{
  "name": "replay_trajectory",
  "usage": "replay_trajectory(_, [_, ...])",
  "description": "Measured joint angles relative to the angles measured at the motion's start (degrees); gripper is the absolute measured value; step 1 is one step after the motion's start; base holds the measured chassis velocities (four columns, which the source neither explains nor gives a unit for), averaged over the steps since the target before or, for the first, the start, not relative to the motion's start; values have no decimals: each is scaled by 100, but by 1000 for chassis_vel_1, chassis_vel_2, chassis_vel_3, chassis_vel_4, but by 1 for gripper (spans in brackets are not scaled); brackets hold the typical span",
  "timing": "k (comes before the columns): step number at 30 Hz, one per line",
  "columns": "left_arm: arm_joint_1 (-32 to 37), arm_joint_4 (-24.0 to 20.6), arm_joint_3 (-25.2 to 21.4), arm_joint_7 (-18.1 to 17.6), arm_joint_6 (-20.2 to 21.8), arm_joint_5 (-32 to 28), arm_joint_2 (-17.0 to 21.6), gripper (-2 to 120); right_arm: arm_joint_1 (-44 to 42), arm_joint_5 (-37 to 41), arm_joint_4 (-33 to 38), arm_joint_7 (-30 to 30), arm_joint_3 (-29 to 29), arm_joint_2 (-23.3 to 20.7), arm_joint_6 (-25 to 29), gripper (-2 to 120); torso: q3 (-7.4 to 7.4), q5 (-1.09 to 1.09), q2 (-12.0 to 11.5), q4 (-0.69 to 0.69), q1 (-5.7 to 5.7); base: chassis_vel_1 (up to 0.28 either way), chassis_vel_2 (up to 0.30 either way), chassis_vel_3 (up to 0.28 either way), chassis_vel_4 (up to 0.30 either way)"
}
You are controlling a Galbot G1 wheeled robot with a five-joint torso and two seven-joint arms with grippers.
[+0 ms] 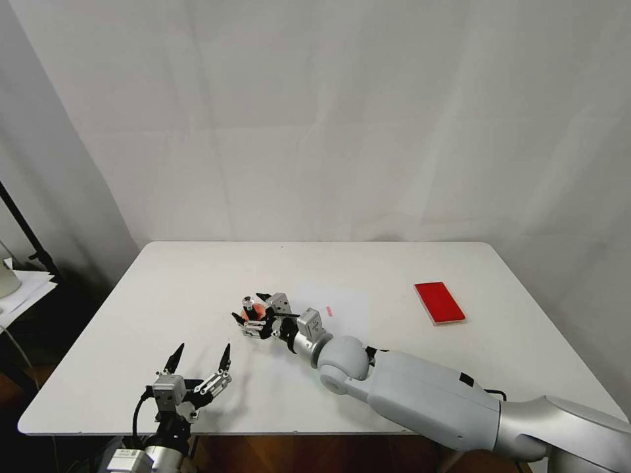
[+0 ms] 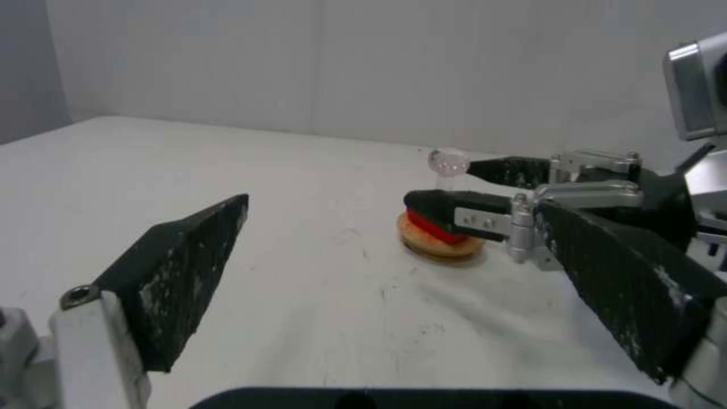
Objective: Pick up the stamp from the ink pad and place it onto another ink pad.
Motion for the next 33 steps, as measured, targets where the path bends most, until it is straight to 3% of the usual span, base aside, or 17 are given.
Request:
replay_trajectory(4, [0, 0, 0, 0, 0, 0, 0, 100, -22, 0, 300, 50, -37, -202, -41, 96, 0, 1, 0, 0, 0, 0, 0, 0, 0])
replay_trajectory(5, [0, 0, -1, -1, 0, 0, 0, 100, -53, 0, 656, 84, -55, -536, -75, 105, 0, -1, 0, -1, 0, 0, 0, 0, 0])
replay_trajectory(7, [-1, 0, 1, 4, 0, 0, 0, 100, -90, -2, 805, 100, -54, -679, -89, 106, 0, 2, 0, 1, -1, 0, 0, 0, 0])
replay_trajectory(11, [0, 0, 0, 0, 0, 0, 0, 100, -540, -497, 1671, 62, 397, -1838, -72, 112, -1, -1, 1, 0, 0, 0, 0, 0, 0])
replay_trajectory(12, [0, 0, 0, 0, 0, 0, 0, 100, -540, -497, 1671, 62, 397, -1838, -72, 112, -1, -1, 1, 0, 0, 0, 0, 0, 0])
replay_trajectory(14, [-1, 0, 0, -1, 0, 0, 0, 100, -1053, -790, 2000, 82, 1010, -2345, -25, 114, 0, 4, 0, -1, 0, 0, 0, 0, 0])
replay_trajectory(16, [-2, 0, 0, 0, 0, 0, 0, 100, -1896, -1258, 2411, 353, 1997, -2869, 347, 114, -1, 1, 1, -2, 0, 0, 0, 0, 0])
replay_trajectory(17, [-2, 0, 0, 0, 0, 0, 0, 100, -1896, -1258, 2411, 353, 1997, -2869, 347, 114, -1, 1, 1, -2, 0, 0, 0, 0, 0])
replay_trajectory(20, [0, 0, 0, 0, 0, 0, 0, 100, -3274, -1900, 3106, 1113, 3175, -3376, 635, 114, -1, 1, 1, -2, 0, 0, 0, 0, 0])
replay_trajectory(21, [0, 0, 0, 0, 0, 0, 0, 100, -3274, -1900, 3106, 1113, 3175, -3376, 635, 114, -1, 1, 1, -2, 0, 0, 0, 0, 0])
replay_trajectory(25, [1, 0, 0, 0, 0, 0, 0, 100, -5402, -2077, 3651, 1552, 5111, -3162, 993, 108, -1, 1, 1, 0, -1, 0, 0, 0, 0])
replay_trajectory(26, [1, 0, 0, 0, 0, 0, 0, 100, -5402, -2077, 3651, 1552, 5111, -3162, 993, 108, -1, 1, 1, 0, -1, 0, 0, 0, 0])
replay_trajectory(28, [1, 0, 0, 0, 0, 0, 0, 100, -6493, -2321, 3819, 1824, 5818, -2741, 1194, 103, -1, 3, 1, 0, -1, 0, 0, 0, 0])
replay_trajectory(31, [0, 0, 0, -1, 0, 0, 0, 100, -7143, -2589, 3864, 1900, 6181, -2358, 1347, 100, -2, 2, 1, -2, -1, 0, 0, 0, 0])
replay_trajectory(33, [0, 0, 0, 0, 0, 0, 0, 100, -7876, -2900, 3855, 1851, 6494, -1742, 1626, 100, -1, 2, 1, -3, -2, 0, 0, 0, 0])
